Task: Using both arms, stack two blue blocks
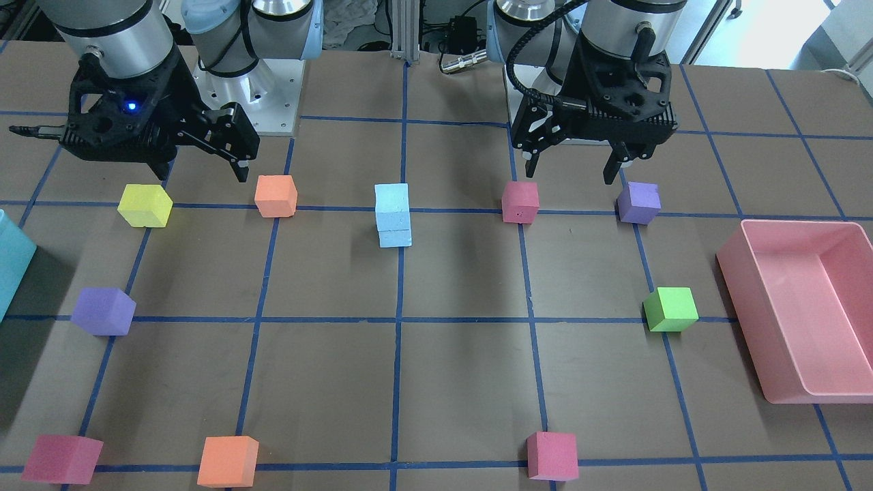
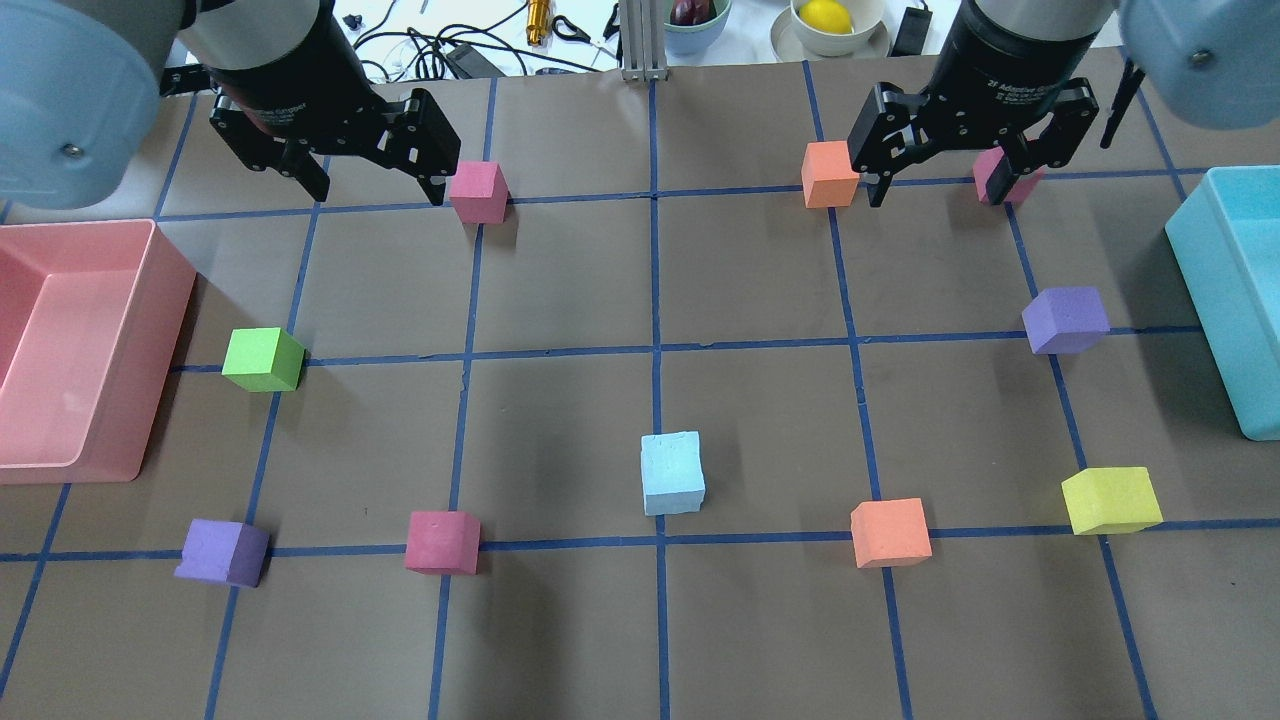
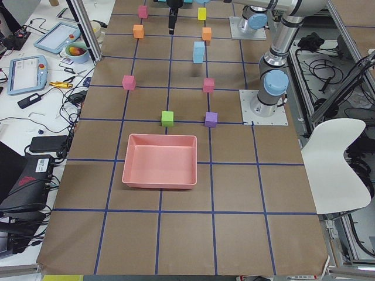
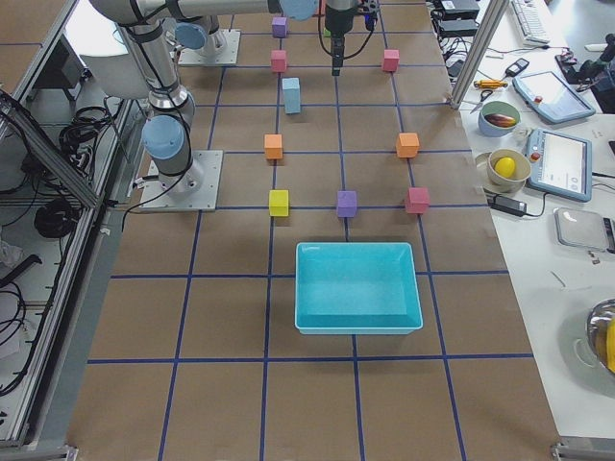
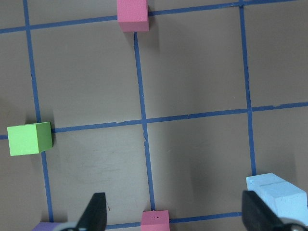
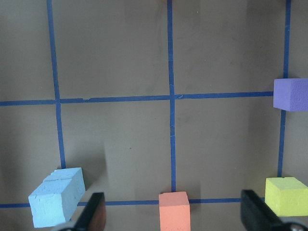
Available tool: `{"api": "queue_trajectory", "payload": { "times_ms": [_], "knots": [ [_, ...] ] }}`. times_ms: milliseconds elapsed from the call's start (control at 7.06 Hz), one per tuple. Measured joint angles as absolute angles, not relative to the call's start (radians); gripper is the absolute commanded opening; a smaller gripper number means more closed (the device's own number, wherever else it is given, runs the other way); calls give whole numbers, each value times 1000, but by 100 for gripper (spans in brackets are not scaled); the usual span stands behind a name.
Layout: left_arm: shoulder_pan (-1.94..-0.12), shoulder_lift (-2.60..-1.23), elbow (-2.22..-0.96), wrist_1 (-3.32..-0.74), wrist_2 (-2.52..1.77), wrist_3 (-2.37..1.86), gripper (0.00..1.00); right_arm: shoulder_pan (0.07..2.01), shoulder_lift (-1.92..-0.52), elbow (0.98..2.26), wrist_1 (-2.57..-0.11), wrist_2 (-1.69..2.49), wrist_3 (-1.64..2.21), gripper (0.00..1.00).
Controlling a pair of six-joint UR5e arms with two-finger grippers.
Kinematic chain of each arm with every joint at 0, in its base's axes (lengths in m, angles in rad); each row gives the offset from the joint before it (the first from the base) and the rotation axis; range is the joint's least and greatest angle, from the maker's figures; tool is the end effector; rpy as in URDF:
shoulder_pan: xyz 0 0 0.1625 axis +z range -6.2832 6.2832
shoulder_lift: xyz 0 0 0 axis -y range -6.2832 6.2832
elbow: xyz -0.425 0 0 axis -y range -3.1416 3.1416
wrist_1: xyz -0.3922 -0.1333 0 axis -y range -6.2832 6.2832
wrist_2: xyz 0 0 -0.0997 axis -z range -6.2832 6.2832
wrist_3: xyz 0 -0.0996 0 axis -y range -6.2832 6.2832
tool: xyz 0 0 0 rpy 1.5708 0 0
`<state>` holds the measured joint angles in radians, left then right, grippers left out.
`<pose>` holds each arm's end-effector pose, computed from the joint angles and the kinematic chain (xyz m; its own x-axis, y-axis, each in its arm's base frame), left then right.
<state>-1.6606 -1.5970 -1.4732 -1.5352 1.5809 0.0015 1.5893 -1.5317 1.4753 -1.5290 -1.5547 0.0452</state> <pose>-0.1777 -0.4982 0.5270 -0.9959 0.0901 -0.0102 0.0907 0.9901 -0.1068 0.1443 -0.5067 0.5112 -0.9995 0.0265 -0.0167 0.0267 0.9995 -0.0139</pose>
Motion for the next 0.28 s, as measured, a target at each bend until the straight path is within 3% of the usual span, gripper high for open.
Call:
{"api": "queue_trajectory", "payload": {
  "times_ms": [283],
  "knots": [
    [-1662,-1597,-1472,-1534,1576,2,100,1589,-1536,1472,-1559,-1554,53,100]
  ]
}}
